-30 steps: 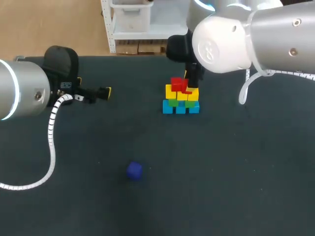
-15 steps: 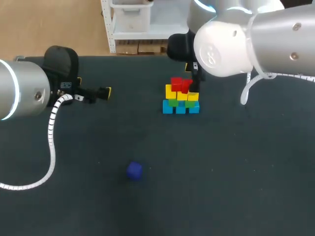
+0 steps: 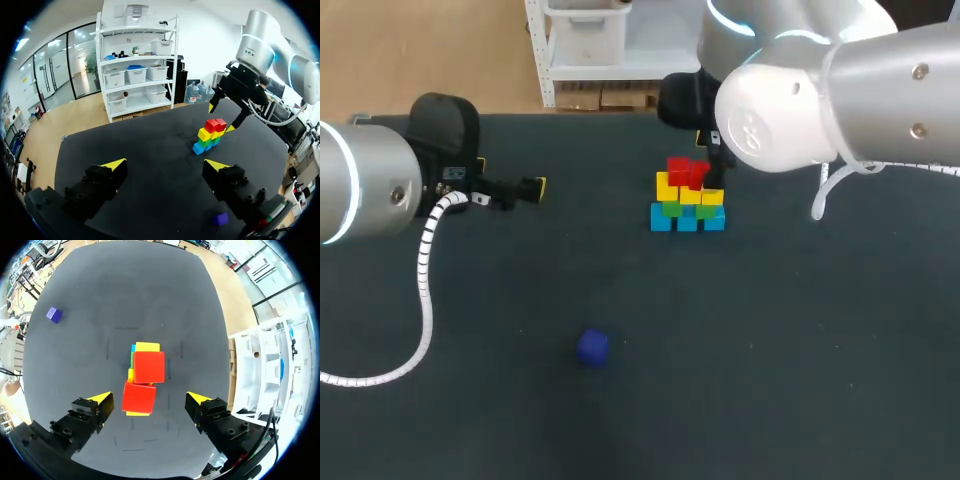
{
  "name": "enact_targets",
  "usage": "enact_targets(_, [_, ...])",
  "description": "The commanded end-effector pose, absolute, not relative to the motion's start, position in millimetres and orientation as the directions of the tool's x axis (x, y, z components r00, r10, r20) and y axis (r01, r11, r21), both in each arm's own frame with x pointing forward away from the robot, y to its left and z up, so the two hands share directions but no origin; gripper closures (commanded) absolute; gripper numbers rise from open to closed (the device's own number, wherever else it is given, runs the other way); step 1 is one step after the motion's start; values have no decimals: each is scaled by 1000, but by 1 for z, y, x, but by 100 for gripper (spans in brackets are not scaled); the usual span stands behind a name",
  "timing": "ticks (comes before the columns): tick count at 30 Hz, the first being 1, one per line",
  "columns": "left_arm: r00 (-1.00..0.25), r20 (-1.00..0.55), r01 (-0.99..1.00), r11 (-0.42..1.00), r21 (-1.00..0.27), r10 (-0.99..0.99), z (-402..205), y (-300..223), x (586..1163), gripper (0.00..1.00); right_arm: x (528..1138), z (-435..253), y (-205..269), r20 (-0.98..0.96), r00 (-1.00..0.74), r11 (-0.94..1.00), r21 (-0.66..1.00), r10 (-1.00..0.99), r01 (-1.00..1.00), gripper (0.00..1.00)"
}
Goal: Place the blue cubes, place green cubes on the blue cubes, place the yellow cubes on the green cubes, then place the red cubes on the yellow cubes, and place purple cube on the red cubes.
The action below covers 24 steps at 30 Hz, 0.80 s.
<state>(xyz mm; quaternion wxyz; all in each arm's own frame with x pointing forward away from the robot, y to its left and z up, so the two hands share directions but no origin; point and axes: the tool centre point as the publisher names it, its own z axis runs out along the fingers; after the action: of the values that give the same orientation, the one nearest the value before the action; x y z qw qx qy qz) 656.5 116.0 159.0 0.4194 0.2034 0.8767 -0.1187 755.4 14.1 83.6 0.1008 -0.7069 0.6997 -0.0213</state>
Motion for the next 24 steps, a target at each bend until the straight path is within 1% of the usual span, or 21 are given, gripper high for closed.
enact_targets(1, [-566, -783, 463, 885, -42, 259, 159, 118, 658, 0, 754, 82, 14, -108, 18, 3, -188, -994, -982, 8])
enact_targets(4, [-566, -783, 463, 885, -42, 259, 159, 118, 658, 0, 754, 82, 14, -108, 18, 3, -193, -994, -981, 15])
enact_targets(6, [-566, -783, 463, 885, -42, 259, 159, 118, 658, 0, 755, 82, 14, -108, 20, 1, -192, -994, -981, 27])
enact_targets(8, [-566, -783, 463, 885, -42, 259, 159, 118, 658, 0, 756, 82, 14, -109, 21, 1, -193, -994, -981, 35])
enact_targets(9, [-566, -783, 463, 885, -42, 259, 159, 118, 658, 0, 756, 81, 14, -109, 21, 1, -193, -994, -981, 38])
enact_targets(12, [-566, -783, 463, 885, -42, 259, 159, 118, 658, 0, 757, 81, 15, -108, 21, 1, -197, -994, -980, 35])
enact_targets(14, [-566, -783, 463, 885, -42, 259, 159, 118, 658, 0, 757, 80, 15, -107, 22, 0, -200, -994, -980, 36])
enact_targets(16, [-566, -783, 463, 885, -42, 259, 159, 118, 658, 0, 757, 80, 15, -106, 24, -2, -200, -994, -980, 35])
enact_targets(19, [-566, -783, 463, 885, -42, 259, 159, 118, 658, 0, 756, 79, 15, -107, 27, -5, -198, -994, -980, 27])
enact_targets(20, [-566, -783, 463, 885, -42, 259, 159, 118, 658, 0, 755, 80, 15, -108, 28, -6, -198, -994, -980, 22])
enact_targets(21, [-566, -783, 463, 885, -42, 259, 159, 118, 658, 0, 754, 80, 15, -109, 31, -9, -198, -994, -980, 14])
enact_targets(22, [-566, -783, 463, 885, -42, 259, 159, 118, 658, 0, 753, 81, 15, -111, 33, -11, -198, -993, -980, 0])
enact_targets(24, [-566, -783, 463, 885, -42, 259, 159, 118, 658, 0, 751, 82, 15, -113, 36, -13, -200, -993, -980, 0])
